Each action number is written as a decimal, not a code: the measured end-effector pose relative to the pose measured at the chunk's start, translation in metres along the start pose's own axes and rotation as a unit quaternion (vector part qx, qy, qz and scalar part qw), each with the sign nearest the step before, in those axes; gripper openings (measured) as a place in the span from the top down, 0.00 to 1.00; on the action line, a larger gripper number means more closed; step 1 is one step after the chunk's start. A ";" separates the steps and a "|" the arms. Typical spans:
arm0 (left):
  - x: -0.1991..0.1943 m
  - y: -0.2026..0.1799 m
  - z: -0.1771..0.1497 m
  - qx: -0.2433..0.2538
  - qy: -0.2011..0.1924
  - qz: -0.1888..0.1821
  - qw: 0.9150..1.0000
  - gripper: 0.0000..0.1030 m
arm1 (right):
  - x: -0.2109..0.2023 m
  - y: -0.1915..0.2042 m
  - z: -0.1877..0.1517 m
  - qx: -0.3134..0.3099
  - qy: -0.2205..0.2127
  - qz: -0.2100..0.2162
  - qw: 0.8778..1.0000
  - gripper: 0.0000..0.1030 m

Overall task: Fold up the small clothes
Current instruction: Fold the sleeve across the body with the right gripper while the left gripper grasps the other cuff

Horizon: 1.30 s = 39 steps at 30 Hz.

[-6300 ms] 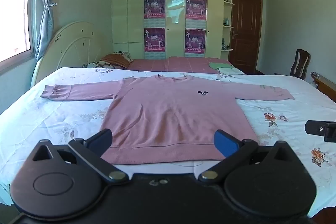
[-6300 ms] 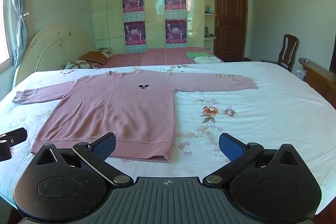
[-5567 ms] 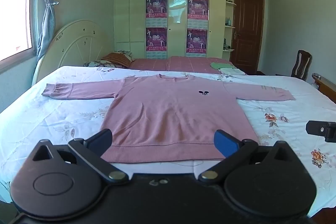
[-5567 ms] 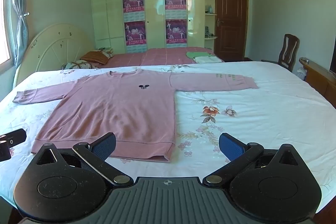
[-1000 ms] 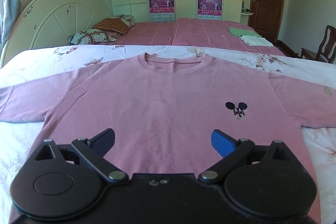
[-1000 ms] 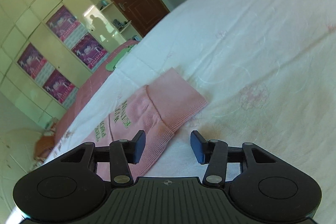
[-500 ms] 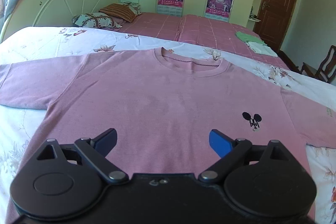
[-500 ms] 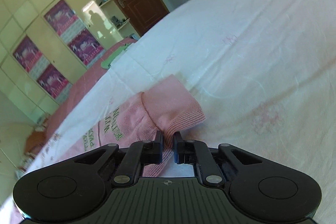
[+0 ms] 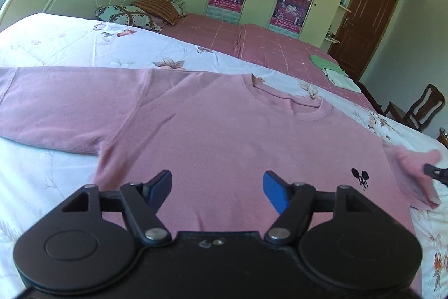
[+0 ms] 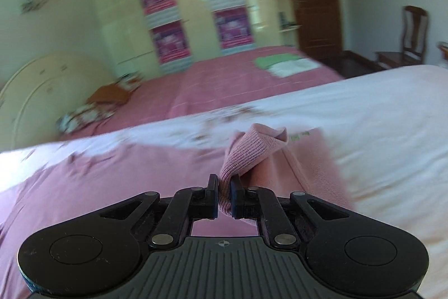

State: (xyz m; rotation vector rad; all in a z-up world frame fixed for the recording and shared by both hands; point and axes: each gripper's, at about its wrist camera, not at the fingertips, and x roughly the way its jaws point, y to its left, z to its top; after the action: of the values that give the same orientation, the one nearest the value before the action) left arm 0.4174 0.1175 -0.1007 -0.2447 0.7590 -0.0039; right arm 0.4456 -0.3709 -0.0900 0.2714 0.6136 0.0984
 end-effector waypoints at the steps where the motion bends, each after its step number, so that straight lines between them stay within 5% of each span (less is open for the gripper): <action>1: -0.003 0.008 0.001 -0.001 -0.001 -0.002 1.000 0.30 | 0.012 0.025 -0.007 -0.011 0.010 0.015 1.000 0.93; 9: -0.002 0.055 0.005 -0.002 0.011 -0.019 1.000 0.28 | 0.082 0.172 -0.063 -0.063 0.096 0.098 0.989 0.92; 12: 0.008 0.053 0.009 -0.005 0.011 -0.051 0.999 0.27 | 0.081 0.190 -0.075 -0.098 0.081 0.098 0.987 0.66; 16: 0.045 0.017 0.015 -0.006 0.032 -0.136 0.990 0.32 | 0.056 0.163 -0.069 -0.053 0.045 0.075 0.995 0.66; 20: 0.092 -0.046 0.017 0.033 0.070 -0.201 0.977 0.49 | 0.030 0.108 -0.059 0.017 0.033 0.017 0.999 0.66; 24: 0.137 -0.092 0.014 0.060 0.114 -0.197 0.972 0.53 | 0.000 0.071 -0.054 0.050 0.030 -0.024 0.998 0.66; 28: 0.156 -0.115 0.015 0.064 0.107 -0.185 0.975 0.56 | -0.021 0.039 -0.058 0.083 0.031 -0.049 0.995 0.66; 30: 0.163 -0.122 0.017 0.064 0.113 -0.190 0.973 0.85 | -0.027 0.026 -0.062 0.100 0.029 -0.056 0.993 0.66; 31: 0.166 -0.125 0.018 0.068 0.109 -0.186 0.974 0.91 | -0.030 0.020 -0.064 0.109 0.029 -0.060 0.992 0.66; 39: 0.094 -0.081 0.048 0.062 -0.024 -0.190 0.980 0.93 | -0.030 0.005 -0.063 0.150 0.027 -0.049 0.987 0.66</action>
State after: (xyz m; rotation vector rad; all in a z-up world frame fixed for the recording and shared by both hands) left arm 0.5252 0.0410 -0.1128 -0.2670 0.6523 -0.4043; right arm 0.3847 -0.3577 -0.1213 0.5309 0.6949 -0.0835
